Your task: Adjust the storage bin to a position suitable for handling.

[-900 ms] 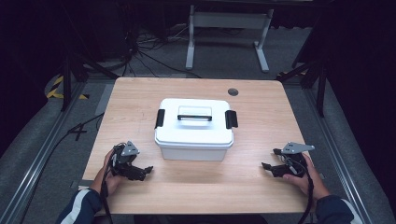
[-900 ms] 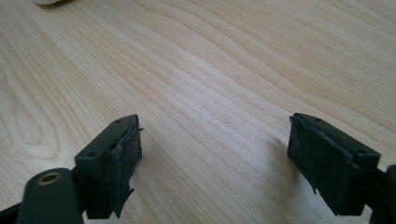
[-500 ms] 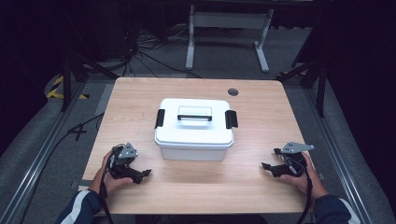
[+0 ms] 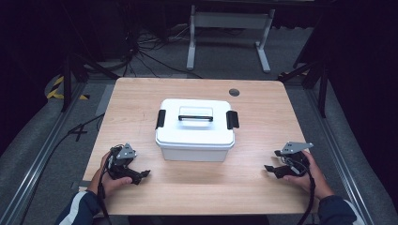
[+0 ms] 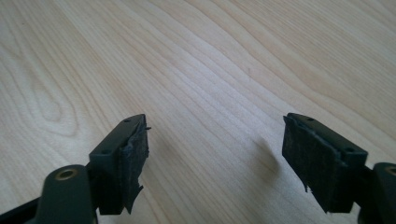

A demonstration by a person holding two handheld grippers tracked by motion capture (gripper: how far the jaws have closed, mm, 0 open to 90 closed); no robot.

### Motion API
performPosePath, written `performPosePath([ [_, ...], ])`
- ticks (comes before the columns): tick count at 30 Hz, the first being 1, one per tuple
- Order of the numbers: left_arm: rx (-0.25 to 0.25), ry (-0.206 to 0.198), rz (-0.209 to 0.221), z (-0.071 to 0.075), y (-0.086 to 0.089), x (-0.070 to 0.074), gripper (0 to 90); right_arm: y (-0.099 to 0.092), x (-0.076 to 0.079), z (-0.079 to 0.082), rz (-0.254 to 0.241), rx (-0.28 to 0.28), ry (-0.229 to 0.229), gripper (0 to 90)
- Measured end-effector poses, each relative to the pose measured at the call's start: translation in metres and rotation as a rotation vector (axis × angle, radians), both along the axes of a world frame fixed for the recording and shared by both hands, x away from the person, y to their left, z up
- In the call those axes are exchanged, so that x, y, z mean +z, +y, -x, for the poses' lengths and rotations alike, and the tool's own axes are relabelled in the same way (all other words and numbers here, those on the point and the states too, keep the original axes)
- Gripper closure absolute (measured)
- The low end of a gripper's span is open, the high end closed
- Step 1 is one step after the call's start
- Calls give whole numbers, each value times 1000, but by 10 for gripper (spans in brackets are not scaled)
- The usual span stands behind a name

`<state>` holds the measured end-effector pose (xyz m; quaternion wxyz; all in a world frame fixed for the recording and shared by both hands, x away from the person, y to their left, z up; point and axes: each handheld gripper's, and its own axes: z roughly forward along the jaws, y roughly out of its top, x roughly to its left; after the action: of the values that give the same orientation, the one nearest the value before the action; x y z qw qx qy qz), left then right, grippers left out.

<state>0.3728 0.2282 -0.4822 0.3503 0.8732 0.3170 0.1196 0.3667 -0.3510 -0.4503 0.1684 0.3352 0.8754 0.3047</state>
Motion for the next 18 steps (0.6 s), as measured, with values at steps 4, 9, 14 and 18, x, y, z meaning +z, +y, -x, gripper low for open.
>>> performPosePath([
  [4, 0, 0, 0, 0, 0, 0, 5, 2, 7, 0, 8, 24, -15, 262],
  [9, -5, -2, -2, 0, 0, 0, 5, 2, 19, -2, 7, 46, -24, 267],
  [14, 2, 4, 2, 1, 0, 0, 6, 3, 33, -2, -26, 64, -49, 276],
  [18, -1, -4, -7, 1, 1, 0, 7, 8, 46, -4, -30, 85, -60, 276],
])
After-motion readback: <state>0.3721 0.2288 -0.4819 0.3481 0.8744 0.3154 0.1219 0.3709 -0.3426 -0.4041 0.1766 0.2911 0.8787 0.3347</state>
